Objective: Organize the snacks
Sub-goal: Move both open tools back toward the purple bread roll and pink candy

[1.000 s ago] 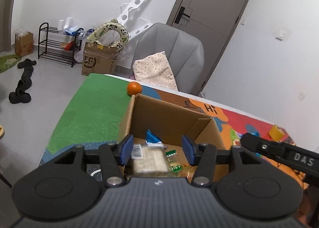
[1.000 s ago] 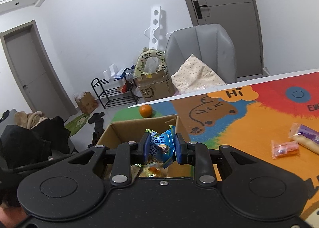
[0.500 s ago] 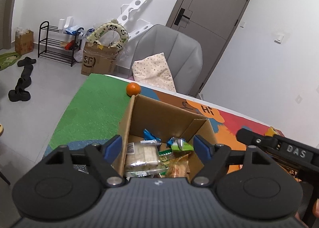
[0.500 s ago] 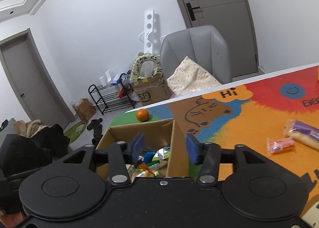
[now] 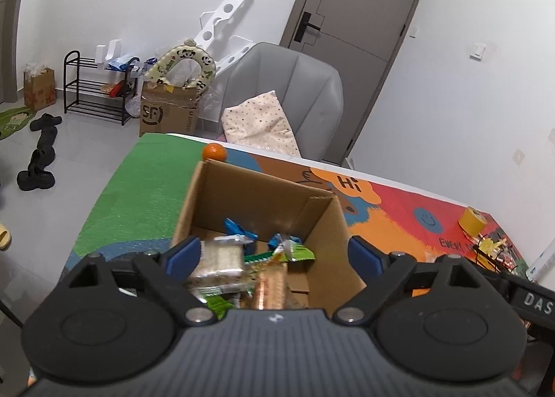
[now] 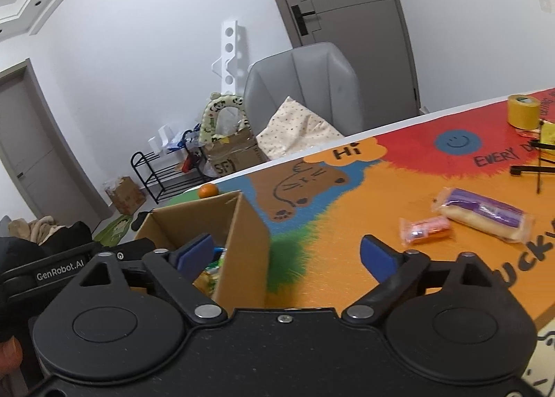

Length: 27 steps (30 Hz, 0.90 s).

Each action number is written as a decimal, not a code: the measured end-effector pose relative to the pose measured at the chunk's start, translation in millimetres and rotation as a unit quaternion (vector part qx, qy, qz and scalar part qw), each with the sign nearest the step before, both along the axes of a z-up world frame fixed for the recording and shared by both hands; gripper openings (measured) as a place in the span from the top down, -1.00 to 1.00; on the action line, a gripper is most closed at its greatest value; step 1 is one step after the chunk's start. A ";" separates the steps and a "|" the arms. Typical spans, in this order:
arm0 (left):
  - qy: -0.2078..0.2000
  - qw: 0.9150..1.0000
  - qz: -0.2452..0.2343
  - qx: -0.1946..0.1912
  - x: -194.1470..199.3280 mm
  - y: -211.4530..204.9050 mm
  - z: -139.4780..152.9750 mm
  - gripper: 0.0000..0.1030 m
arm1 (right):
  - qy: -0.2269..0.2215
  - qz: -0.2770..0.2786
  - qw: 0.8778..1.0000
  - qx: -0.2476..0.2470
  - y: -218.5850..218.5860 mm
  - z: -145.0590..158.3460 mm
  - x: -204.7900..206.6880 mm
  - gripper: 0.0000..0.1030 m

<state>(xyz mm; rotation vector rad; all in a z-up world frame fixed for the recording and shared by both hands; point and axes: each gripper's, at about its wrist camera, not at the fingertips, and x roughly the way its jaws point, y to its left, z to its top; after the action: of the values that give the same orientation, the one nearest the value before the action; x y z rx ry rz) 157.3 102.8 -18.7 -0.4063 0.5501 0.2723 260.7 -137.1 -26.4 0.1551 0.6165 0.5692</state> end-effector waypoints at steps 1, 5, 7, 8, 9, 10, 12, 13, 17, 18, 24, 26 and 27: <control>0.001 1.000 -0.002 0.001 1.4 -3.8 0.3 -0.80 | 0.002 -0.002 1.000 -0.001 -3.2 -0.8 0.8 -0.85; 0.004 1.000 -0.015 0.007 7.5 -19.2 0.2 -0.83 | 0.001 -0.015 1.000 -0.001 -21.0 -1.9 2.1 -0.93; 0.007 1.000 -0.023 0.006 11.4 -27.1 0.0 -0.83 | 0.000 -0.022 1.000 -0.001 -30.4 -2.4 2.8 -0.95; 0.008 1.000 -0.026 0.007 12.9 -31.7 0.0 -0.83 | -0.001 -0.025 1.000 -0.001 -35.3 -3.0 3.4 -0.95; 0.008 1.000 -0.029 0.007 14.4 -35.4 -0.2 -0.83 | 0.000 -0.029 1.000 0.000 -40.4 -3.4 4.1 -0.96; 0.009 0.999 -0.032 0.008 16.3 -39.2 -0.1 -0.83 | 0.001 -0.032 0.999 0.001 -45.1 -3.7 4.8 -0.96; 0.009 0.999 -0.038 0.010 20.1 -47.1 0.5 -0.83 | 0.002 -0.039 0.999 0.003 -53.7 -4.5 6.9 -0.96; 0.010 0.999 -0.042 0.011 22.5 -51.2 0.8 -0.83 | 0.003 -0.042 0.999 0.003 -58.2 -4.9 7.4 -0.96; 0.011 0.998 -0.057 0.015 29.9 -66.2 1.8 -0.83 | 0.002 -0.049 0.999 0.004 -73.0 -6.3 10.4 -0.96; 0.011 0.998 -0.060 0.015 31.9 -69.3 1.5 -0.83 | 0.002 -0.051 0.999 0.004 -76.9 -6.5 11.6 -0.96; 0.017 0.997 -0.077 0.015 42.5 -89.1 -0.5 -0.83 | 0.003 -0.062 0.998 0.006 -98.4 -8.1 17.2 -0.97; 0.018 0.996 -0.080 0.017 46.1 -95.3 -0.2 -0.83 | 0.003 -0.066 0.998 0.006 -105.2 -8.7 19.0 -0.98; 0.018 0.996 -0.082 0.018 47.7 -98.6 -0.1 -0.83 | 0.003 -0.068 0.998 0.007 -109.3 -9.2 20.0 -0.98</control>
<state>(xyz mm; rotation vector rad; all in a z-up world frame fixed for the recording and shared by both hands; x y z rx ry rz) 204.9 4.2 -18.7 -0.3202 0.6098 0.1315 280.7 -246.3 -35.6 0.2107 0.6019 0.4416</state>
